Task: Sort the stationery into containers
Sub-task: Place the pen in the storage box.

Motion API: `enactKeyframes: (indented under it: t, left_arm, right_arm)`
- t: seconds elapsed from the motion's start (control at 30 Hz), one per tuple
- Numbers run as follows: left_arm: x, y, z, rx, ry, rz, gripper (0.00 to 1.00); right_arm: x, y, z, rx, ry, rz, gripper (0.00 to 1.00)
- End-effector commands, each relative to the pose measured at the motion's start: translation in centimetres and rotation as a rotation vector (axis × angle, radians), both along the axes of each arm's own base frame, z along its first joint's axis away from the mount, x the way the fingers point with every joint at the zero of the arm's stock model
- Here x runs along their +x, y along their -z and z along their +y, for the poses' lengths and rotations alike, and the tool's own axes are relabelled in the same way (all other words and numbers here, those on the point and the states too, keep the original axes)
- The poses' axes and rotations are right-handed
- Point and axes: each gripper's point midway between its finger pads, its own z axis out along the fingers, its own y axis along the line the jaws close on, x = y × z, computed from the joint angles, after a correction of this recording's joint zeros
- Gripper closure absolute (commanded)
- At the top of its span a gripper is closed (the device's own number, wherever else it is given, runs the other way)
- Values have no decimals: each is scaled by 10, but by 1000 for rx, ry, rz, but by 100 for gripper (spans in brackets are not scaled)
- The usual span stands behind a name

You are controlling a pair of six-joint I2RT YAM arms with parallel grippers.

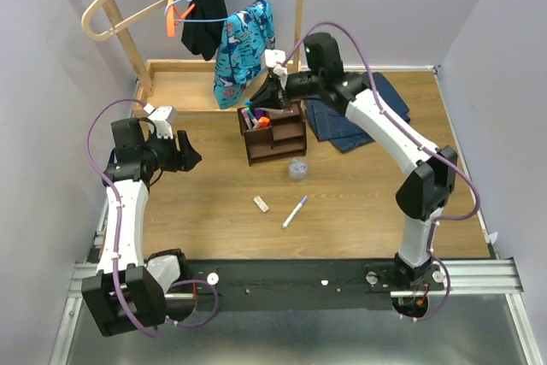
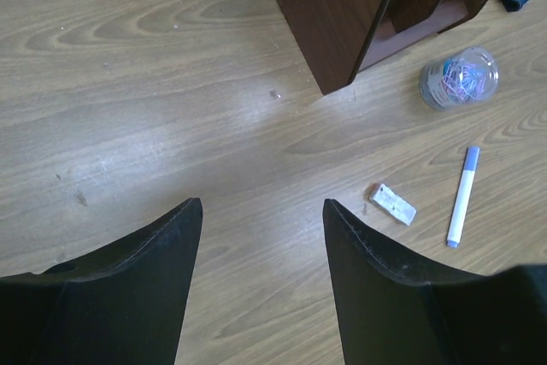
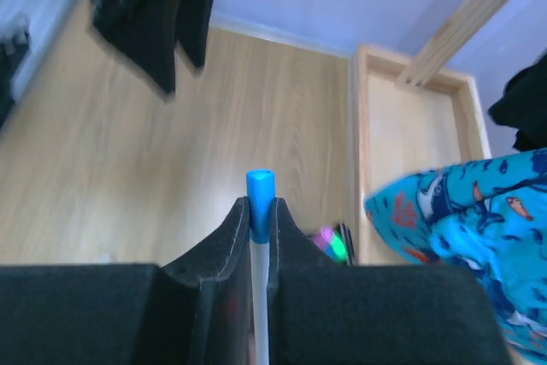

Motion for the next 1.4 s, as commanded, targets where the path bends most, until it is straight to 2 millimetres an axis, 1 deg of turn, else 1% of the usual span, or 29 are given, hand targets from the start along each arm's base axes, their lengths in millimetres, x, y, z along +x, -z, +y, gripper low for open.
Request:
enactKeyframes:
  t: [0.0, 0.03, 0.07, 0.1, 0.13, 0.17, 0.2, 0.23, 0.3, 0.43, 0.47, 0.5, 0.53, 0.57, 0.67, 0.73, 0.87, 0.9, 0.93, 1.0, 1.03, 1.13, 1.17, 1.3, 1.37]
  left_arm:
    - [7, -10, -2, 7, 38, -5, 32]
    - [9, -13, 0, 22, 35, -12, 32]
    - [10, -9, 1, 27, 37, 4, 32]
    - [11, -9, 3, 39, 41, 2, 32]
    - [13, -11, 6, 52, 32, 0, 32]
    - [13, -8, 7, 55, 30, 18, 32]
    - [13, -7, 7, 59, 33, 23, 32]
    - [13, -9, 8, 68, 39, 23, 32]
    - [9, -3, 9, 73, 45, 57, 32]
    - [8, 4, 12, 100, 51, 87, 32]
    - [9, 6, 13, 102, 50, 93, 32]
    - [10, 7, 14, 107, 49, 94, 32]
    - [11, 9, 15, 108, 47, 99, 32]
    - [13, 11, 15, 106, 44, 102, 32]
    - [17, 17, 19, 115, 35, 114, 32]
    - [19, 19, 21, 122, 33, 120, 32]
    - [21, 28, 24, 129, 33, 158, 32]
    - [21, 30, 24, 130, 38, 165, 32]
    - [23, 29, 25, 137, 39, 164, 32]
    - [23, 33, 28, 149, 37, 182, 32]
    - [23, 34, 28, 152, 37, 186, 32]
    - [23, 37, 31, 164, 40, 201, 32]
    - [24, 38, 31, 165, 41, 207, 32]
    - [25, 41, 32, 170, 43, 217, 32]
    - [27, 43, 32, 169, 44, 220, 32]
  right_arm:
    - [1, -62, 24, 432, -13, 154, 96]
    - [2, -62, 26, 448, -7, 242, 96]
    - [4, -72, 27, 502, -30, 213, 96]
    - [12, -61, 30, 513, -27, 248, 95]
    - [13, -59, 32, 531, -28, 314, 95]
    - [17, -59, 32, 559, -23, 310, 95]
    - [23, -52, 36, 578, -27, 300, 95]
    - [26, -54, 38, 593, -28, 292, 95]
    - [31, -50, 40, 613, -32, 277, 95]
    - [45, -32, 43, 610, -18, 245, 95]
    - [51, -21, 44, 602, -6, 257, 95]
    - [54, -17, 43, 599, -3, 263, 95]
    - [57, -11, 43, 595, 2, 270, 95]
    - [59, 2, 42, 580, 6, 284, 95]
    - [64, 14, 37, 574, 25, 278, 95]
    - [68, 27, 33, 568, 36, 286, 95]
    - [79, 43, 26, 581, 63, 293, 95]
    - [81, 42, 25, 598, 61, 281, 95]
    - [83, 50, 26, 597, 63, 303, 95]
    - [83, 51, 27, 619, 54, 300, 94]
    - [85, 61, 28, 615, 57, 338, 94]
    - [85, 66, 31, 633, 34, 382, 94]
    - [87, 73, 33, 633, 35, 393, 94]
    - [88, 87, 36, 625, 47, 392, 94]
    - [89, 90, 35, 626, 58, 378, 94]
